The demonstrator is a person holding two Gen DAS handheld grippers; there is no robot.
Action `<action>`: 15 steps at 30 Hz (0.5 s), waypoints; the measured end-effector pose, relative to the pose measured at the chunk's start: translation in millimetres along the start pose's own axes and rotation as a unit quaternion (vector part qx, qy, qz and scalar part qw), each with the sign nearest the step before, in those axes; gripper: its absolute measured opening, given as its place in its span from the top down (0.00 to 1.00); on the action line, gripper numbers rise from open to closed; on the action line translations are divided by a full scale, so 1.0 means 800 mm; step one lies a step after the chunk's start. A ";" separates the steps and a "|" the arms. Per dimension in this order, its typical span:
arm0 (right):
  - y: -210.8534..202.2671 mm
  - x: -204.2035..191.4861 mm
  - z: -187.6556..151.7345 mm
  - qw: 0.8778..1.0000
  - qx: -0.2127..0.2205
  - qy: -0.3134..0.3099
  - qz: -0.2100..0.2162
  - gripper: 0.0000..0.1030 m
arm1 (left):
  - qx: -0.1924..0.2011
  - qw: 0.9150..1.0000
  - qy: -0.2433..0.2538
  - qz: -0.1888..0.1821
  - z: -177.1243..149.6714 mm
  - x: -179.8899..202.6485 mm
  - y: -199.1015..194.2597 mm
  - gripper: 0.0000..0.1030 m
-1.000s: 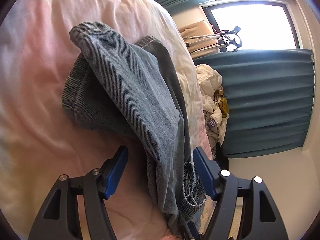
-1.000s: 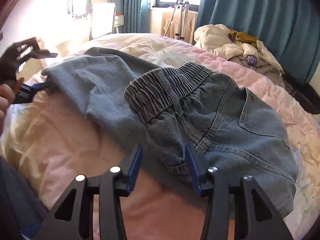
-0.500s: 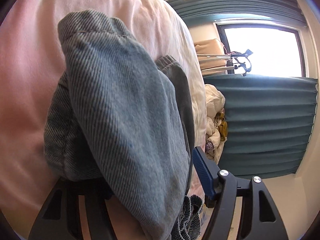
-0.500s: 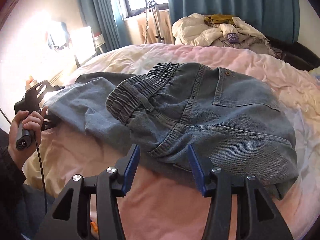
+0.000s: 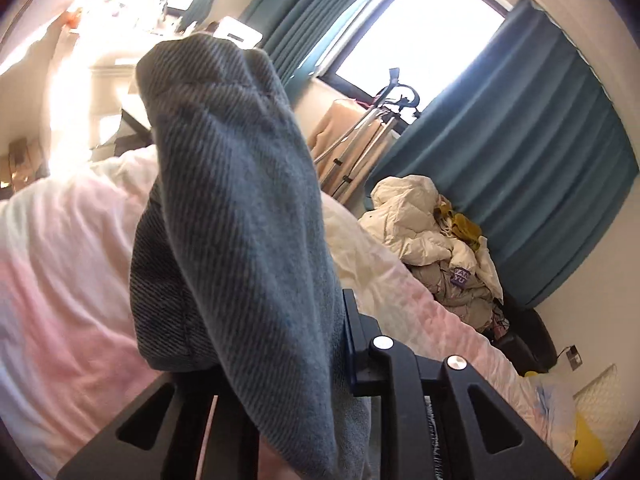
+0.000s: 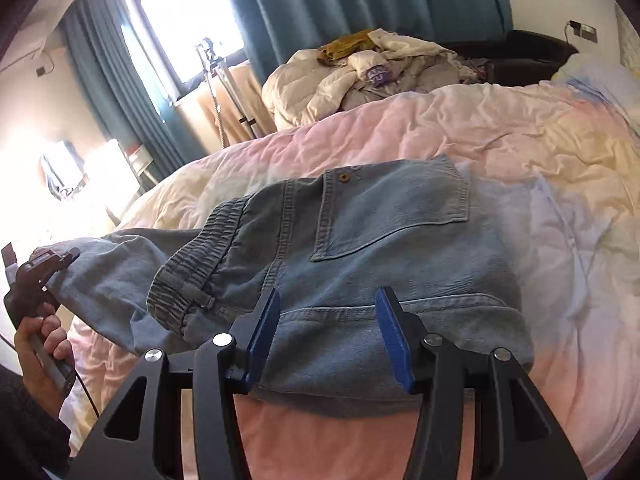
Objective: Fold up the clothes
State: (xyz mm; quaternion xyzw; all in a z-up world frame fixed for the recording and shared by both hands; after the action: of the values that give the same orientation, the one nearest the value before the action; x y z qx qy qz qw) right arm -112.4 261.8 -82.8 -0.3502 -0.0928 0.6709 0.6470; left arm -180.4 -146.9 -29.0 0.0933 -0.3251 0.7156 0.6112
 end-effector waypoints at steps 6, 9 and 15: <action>-0.033 0.049 0.035 0.997 0.018 0.074 0.008 0.51 | 0.021 0.995 0.088 -0.051 0.024 0.150 -0.019 0.85; -0.049 0.082 0.047 0.993 0.032 0.113 0.012 0.51 | 0.020 0.991 0.117 -0.069 0.012 0.209 -0.030 0.85; -0.078 0.149 0.068 0.981 0.059 0.187 0.015 0.51 | 0.012 0.985 0.147 -0.091 -0.026 0.295 -0.027 0.86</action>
State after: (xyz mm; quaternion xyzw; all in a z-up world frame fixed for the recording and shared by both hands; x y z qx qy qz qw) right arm -84.6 399.6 -48.7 -0.4322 0.0745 0.6076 0.6621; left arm -210.6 57.9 87.9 0.0232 -0.2135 0.6670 0.7134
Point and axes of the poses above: each gripper's, at about its wrist camera, not at the fingertips, and y roughly the way its jaws point, x to its right, z to its top, the point moved 5 cm from there along y, roughly the way its jaws point, and after that the axes turned 8 degrees about x, right-handed, at the moved point
